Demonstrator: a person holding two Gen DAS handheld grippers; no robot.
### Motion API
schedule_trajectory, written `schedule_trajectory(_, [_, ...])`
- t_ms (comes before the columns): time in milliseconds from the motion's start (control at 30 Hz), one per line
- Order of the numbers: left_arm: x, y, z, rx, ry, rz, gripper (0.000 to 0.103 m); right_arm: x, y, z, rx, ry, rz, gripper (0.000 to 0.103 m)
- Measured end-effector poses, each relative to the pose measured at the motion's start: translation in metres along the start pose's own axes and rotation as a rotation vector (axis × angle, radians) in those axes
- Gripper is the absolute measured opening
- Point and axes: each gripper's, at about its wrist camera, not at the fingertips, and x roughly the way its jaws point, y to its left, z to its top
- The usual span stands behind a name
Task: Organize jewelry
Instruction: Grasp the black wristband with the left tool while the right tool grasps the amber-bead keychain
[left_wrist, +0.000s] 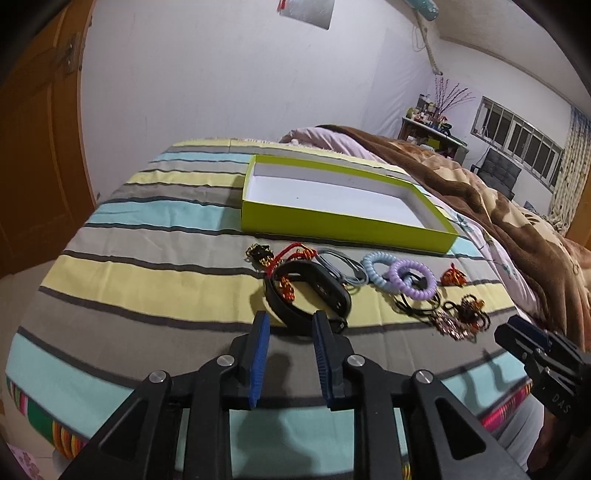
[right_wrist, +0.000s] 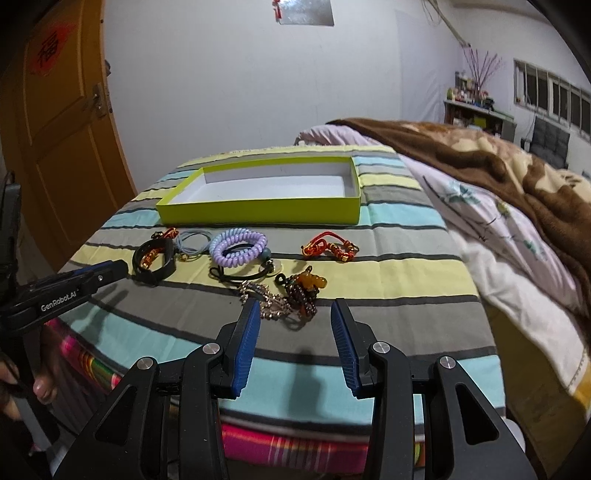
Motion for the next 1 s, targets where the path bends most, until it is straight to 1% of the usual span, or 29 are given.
schedule_trajectory(133, [0.017, 0.005, 0.010, -0.032, 0.039, 0.006, 0.024, 0.014, -0.008, 0.006, 0.033, 0.039, 0.023, 0.041])
schedule_trajectory(267, [0.026, 0.007, 0.019, -0.043, 0.047, 0.025, 0.024, 0.026, -0.011, 0.010, 0.046, 0.076, 0.043, 0.041])
schedule_trajectory(400, [0.038, 0.012, 0.022, -0.071, 0.083, 0.017, 0.024, 0.037, -0.013, 0.013, 0.060, 0.108, 0.067, 0.041])
schedule_trajectory(500, [0.042, 0.013, 0.023, -0.067, 0.088, 0.016, 0.024, 0.043, -0.015, 0.015, 0.072, 0.117, 0.079, 0.041])
schedule_trajectory(533, [0.042, 0.012, 0.023, -0.061, 0.085, 0.019, 0.024, 0.043, -0.015, 0.015, 0.078, 0.117, 0.080, 0.038])
schedule_trajectory(567, [0.042, 0.012, 0.023, -0.058, 0.080, 0.020, 0.024, 0.044, -0.016, 0.016, 0.079, 0.118, 0.078, 0.029])
schedule_trajectory(633, [0.042, 0.012, 0.023, -0.056, 0.079, 0.017, 0.023, 0.045, -0.017, 0.018, 0.080, 0.116, 0.079, 0.026])
schedule_trajectory(667, [0.042, 0.012, 0.023, -0.056, 0.079, 0.015, 0.020, 0.045, -0.018, 0.018, 0.081, 0.114, 0.082, 0.020])
schedule_trajectory(700, [0.042, 0.011, 0.023, -0.054, 0.078, 0.019, 0.019, 0.045, -0.018, 0.019, 0.083, 0.117, 0.086, 0.017])
schedule_trajectory(833, [0.040, 0.012, 0.021, -0.062, 0.073, 0.008, 0.018, 0.044, -0.018, 0.019, 0.080, 0.118, 0.087, 0.015])
schedule_trajectory(933, [0.036, 0.016, 0.020, -0.070, 0.067, 0.001, 0.015, 0.042, -0.018, 0.018, 0.081, 0.113, 0.089, 0.010])
schedule_trajectory(1000, [0.033, 0.017, 0.019, -0.073, 0.060, -0.002, 0.011, 0.041, -0.019, 0.019, 0.082, 0.109, 0.090, 0.009])
